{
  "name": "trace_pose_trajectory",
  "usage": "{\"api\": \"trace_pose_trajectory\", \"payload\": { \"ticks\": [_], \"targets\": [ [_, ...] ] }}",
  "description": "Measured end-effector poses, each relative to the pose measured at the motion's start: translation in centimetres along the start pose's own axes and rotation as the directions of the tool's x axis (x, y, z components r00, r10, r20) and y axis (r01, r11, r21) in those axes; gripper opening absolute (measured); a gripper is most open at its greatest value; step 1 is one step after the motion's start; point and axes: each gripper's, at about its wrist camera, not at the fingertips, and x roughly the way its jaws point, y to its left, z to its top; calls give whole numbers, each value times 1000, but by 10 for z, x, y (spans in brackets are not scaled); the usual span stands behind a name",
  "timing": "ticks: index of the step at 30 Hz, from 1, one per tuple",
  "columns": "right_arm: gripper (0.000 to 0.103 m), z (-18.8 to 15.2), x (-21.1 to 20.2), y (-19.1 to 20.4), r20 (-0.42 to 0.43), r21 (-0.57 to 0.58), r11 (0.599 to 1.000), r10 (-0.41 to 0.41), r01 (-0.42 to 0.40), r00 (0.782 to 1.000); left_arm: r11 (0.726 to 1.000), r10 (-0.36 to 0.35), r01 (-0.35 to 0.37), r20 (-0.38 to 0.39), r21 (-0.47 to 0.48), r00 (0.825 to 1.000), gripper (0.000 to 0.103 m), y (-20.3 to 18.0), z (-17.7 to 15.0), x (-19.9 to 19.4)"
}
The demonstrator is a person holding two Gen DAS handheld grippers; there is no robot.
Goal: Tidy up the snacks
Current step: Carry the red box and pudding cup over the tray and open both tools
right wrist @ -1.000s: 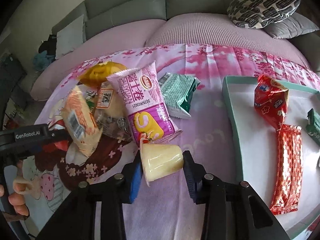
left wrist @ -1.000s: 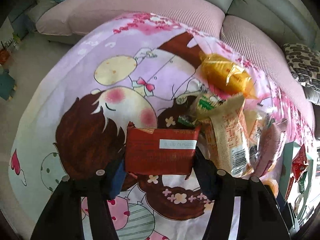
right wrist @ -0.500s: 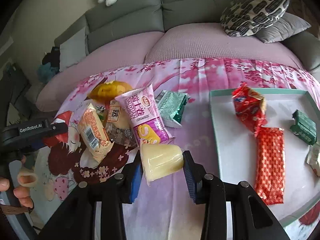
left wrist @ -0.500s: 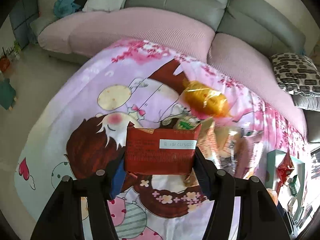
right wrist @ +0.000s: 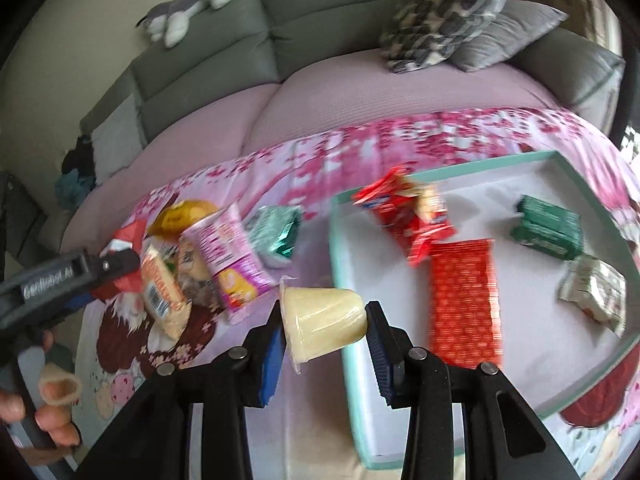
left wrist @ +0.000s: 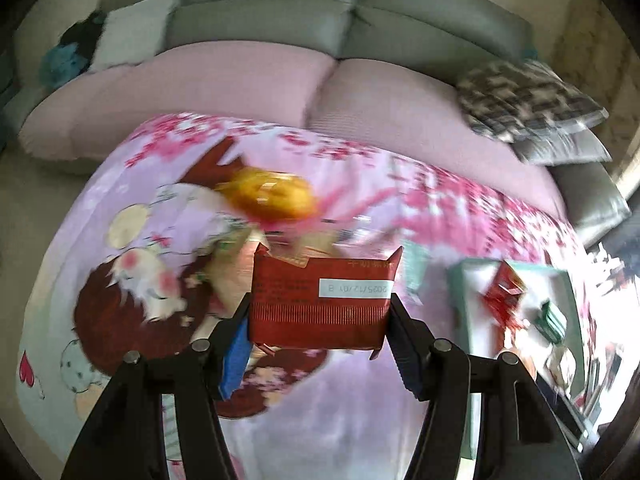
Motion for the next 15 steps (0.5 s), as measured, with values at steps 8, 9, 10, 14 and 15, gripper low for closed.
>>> {"api": "trace_pose_trajectory", "payload": {
  "ticks": [8,9,10,14,15],
  "targets": [
    [41,7,-21,-66,31,167,983,-89,83,996,979,-100,102,-21,178,995,63,-72,-16,1],
    [41,7,-24,-76,35,188,978,-102,93,994,972,-112,115,-25,206,993,63,-82,-19,2],
    [41,8,-28,-83,39,204,974,-111,101,993,966,-120,123,-29,225,992,63,-90,-22,2],
    [41,8,-39,-109,51,270,955,-145,126,988,942,-150,159,-54,295,987,63,-118,-33,8],
    [41,7,-42,-117,54,288,948,-157,135,986,935,-157,168,-61,313,986,63,-126,-36,10]
  ]
}}
